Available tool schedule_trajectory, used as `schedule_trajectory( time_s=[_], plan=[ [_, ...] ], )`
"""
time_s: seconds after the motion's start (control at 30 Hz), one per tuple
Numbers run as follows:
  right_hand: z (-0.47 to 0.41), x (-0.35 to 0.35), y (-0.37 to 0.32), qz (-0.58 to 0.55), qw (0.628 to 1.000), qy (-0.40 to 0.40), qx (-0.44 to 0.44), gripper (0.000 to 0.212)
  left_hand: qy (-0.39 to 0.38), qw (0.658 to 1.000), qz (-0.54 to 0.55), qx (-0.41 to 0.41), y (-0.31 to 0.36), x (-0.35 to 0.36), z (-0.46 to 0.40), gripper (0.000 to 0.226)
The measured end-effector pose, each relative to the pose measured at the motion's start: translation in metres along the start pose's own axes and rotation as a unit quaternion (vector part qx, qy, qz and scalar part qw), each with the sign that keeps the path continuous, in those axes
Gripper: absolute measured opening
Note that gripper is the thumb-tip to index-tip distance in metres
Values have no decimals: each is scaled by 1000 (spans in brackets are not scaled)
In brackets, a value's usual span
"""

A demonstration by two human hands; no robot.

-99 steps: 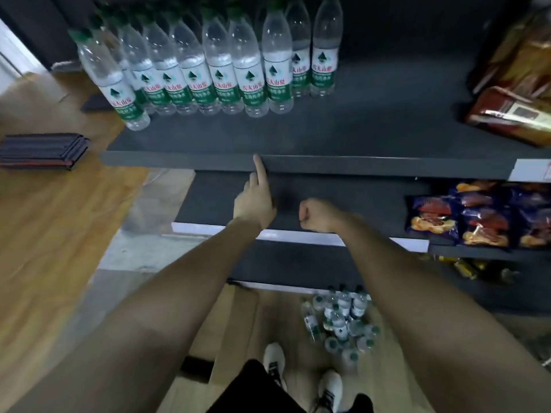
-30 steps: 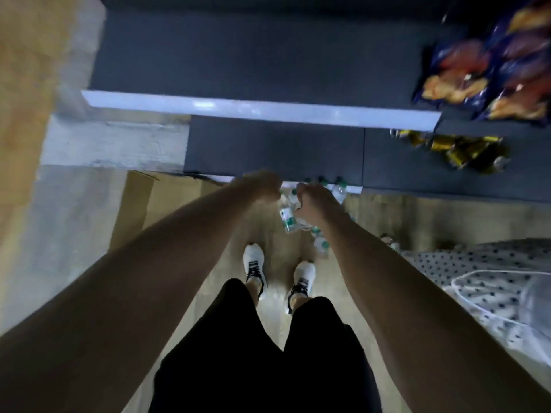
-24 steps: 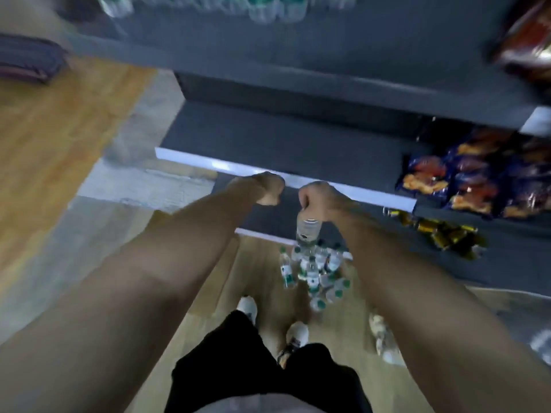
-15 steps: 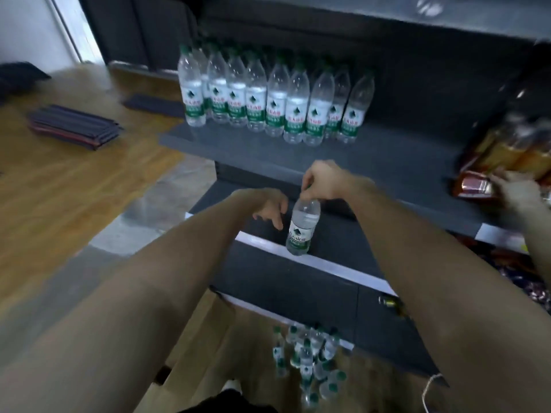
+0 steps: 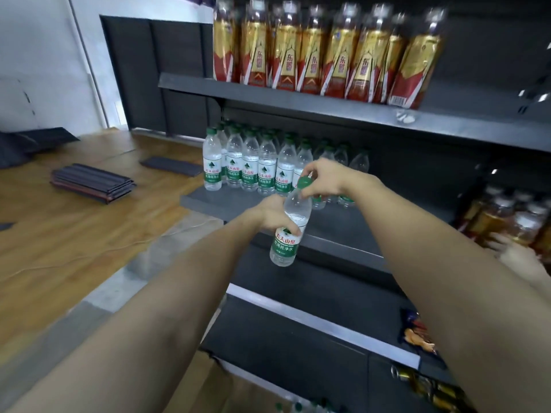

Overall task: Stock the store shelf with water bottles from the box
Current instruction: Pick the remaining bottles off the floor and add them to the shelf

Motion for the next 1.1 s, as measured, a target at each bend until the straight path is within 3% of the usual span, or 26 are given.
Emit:
schedule_trajectory(
  time_s=[0.1, 0.37, 0.63, 1.1],
  plan=[
    [-4, 0, 13, 8, 999, -23, 25, 44, 15, 1000, -1, -6, 10, -16, -1, 66],
    [-26, 23, 21, 35, 996, -73, 44, 28, 89, 993, 81, 3, 29, -56, -7, 86],
    [-77, 46, 6, 29, 995, -78, 45, 14, 150, 987, 58, -1, 23, -97, -47, 114],
    [-220, 83, -38, 21, 995, -78, 52, 11, 117, 993, -29, -5, -40, -190, -153, 121]
  ],
)
Point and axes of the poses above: each hand's wrist, its own z-axis away from the middle knuckle, its own x-axis out of the palm, y = z × x, the point moved 1 cm from there along -z, towards the middle knuckle, and after that the axes turned 15 degrees about z, right-handed, at the moved point
